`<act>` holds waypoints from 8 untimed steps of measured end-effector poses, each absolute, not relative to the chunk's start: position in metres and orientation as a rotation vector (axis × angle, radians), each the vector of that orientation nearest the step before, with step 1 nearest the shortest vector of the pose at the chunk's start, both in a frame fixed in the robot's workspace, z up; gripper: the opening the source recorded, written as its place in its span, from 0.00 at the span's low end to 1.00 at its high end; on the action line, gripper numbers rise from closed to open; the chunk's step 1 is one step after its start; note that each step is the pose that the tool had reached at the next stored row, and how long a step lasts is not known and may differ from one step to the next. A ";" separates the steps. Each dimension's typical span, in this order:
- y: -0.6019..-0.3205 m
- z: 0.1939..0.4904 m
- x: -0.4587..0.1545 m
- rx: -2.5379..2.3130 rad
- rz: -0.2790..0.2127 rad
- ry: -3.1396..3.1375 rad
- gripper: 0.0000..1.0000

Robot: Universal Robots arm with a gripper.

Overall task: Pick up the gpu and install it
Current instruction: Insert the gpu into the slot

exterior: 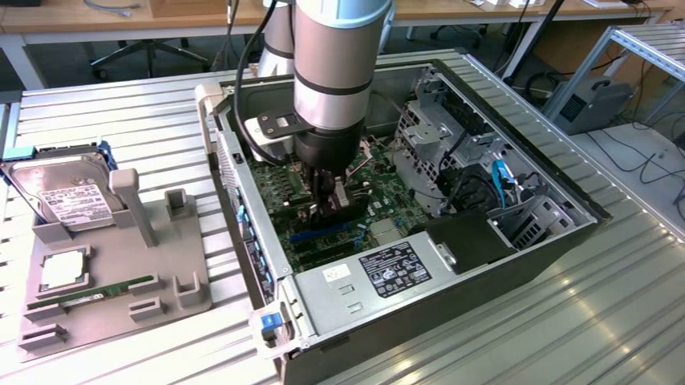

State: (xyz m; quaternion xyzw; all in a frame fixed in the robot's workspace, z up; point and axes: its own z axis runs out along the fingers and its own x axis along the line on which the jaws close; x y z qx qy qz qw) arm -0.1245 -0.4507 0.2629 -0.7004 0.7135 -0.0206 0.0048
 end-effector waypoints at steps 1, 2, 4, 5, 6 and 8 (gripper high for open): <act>-0.451 0.263 -0.125 -2.191 -0.065 2.237 0.27; -0.451 0.263 -0.125 -2.190 -0.065 2.238 0.27; -0.451 0.263 -0.125 -2.185 -0.065 2.243 0.27; -0.451 0.262 -0.125 -2.182 -0.065 2.246 0.27; -0.451 0.262 -0.125 -2.178 -0.065 2.250 0.27; -0.451 0.262 -0.125 -2.171 -0.065 2.257 0.27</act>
